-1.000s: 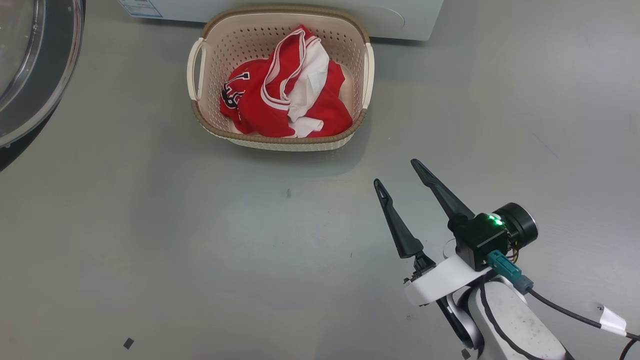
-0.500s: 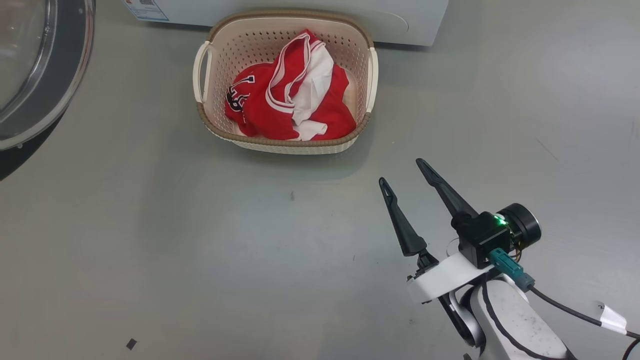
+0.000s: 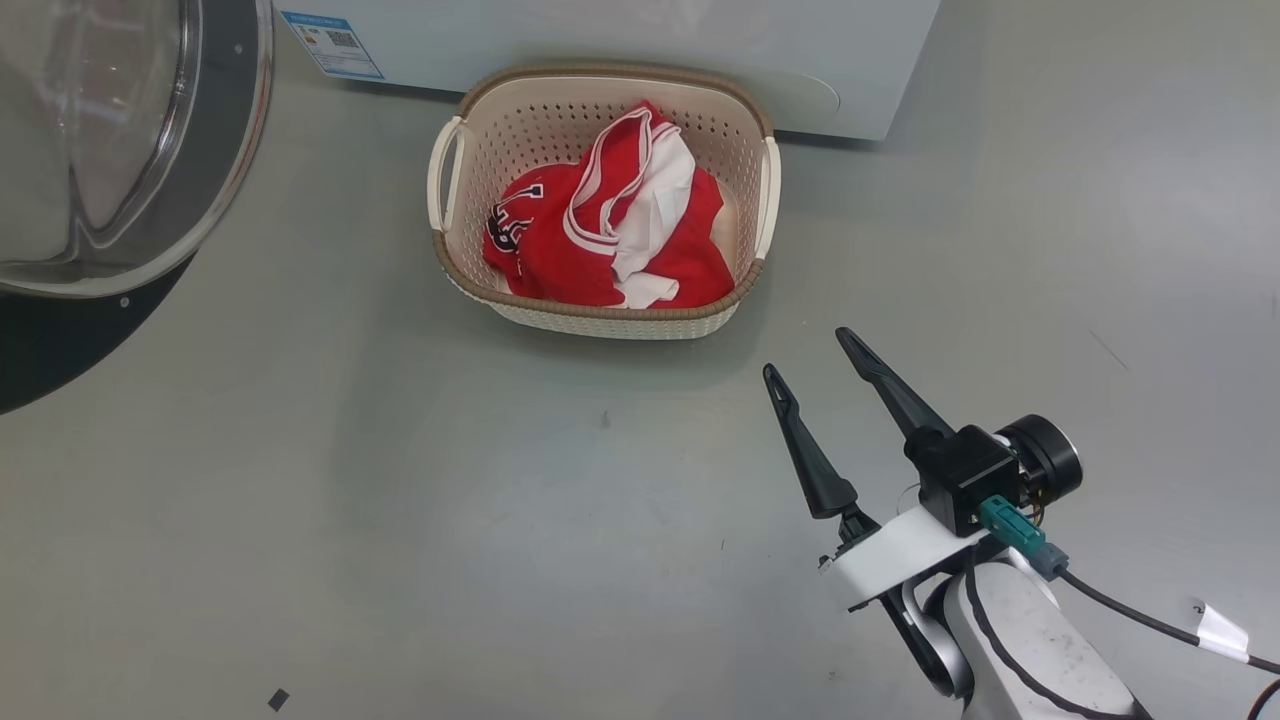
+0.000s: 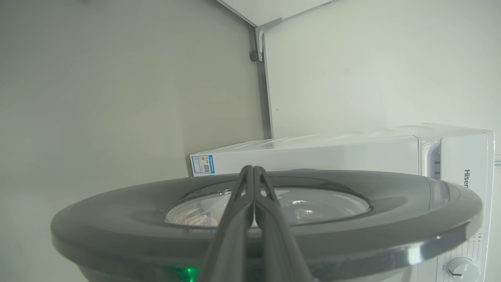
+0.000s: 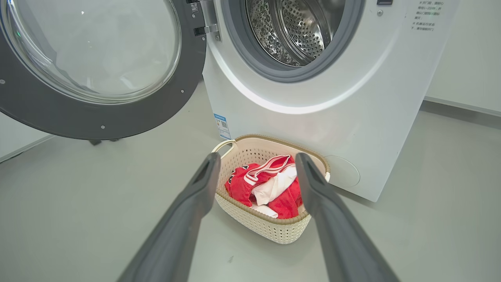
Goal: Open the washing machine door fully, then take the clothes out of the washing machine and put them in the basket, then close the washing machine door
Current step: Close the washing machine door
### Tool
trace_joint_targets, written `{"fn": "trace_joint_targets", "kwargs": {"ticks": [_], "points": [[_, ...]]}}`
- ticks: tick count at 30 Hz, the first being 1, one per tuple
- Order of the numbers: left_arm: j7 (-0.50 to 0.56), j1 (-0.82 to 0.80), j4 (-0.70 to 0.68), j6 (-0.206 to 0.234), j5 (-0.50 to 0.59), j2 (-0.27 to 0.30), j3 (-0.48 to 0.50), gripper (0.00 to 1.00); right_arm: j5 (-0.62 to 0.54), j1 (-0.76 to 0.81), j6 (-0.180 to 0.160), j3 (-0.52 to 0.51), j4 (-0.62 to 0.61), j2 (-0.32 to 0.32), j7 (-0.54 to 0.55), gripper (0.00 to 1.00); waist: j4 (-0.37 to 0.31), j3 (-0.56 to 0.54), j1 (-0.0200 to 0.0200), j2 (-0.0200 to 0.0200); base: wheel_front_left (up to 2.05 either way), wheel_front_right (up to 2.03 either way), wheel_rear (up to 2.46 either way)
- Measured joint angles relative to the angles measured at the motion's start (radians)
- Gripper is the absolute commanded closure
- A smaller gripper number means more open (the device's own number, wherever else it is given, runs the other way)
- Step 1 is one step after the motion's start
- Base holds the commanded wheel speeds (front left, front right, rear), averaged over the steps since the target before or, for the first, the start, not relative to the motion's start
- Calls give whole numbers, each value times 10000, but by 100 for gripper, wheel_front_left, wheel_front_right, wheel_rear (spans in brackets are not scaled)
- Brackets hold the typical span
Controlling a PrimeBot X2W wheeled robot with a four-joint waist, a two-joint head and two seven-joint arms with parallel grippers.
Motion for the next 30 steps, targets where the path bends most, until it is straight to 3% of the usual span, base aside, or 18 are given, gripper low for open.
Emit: {"fn": "trace_joint_targets", "kwargs": {"ticks": [30], "points": [[2243,329,-12,-1486,-564,-1894,-786,100,447,282,13,-345,539,-10,-86,0,711,-1115,0,0,0,0,0]]}}
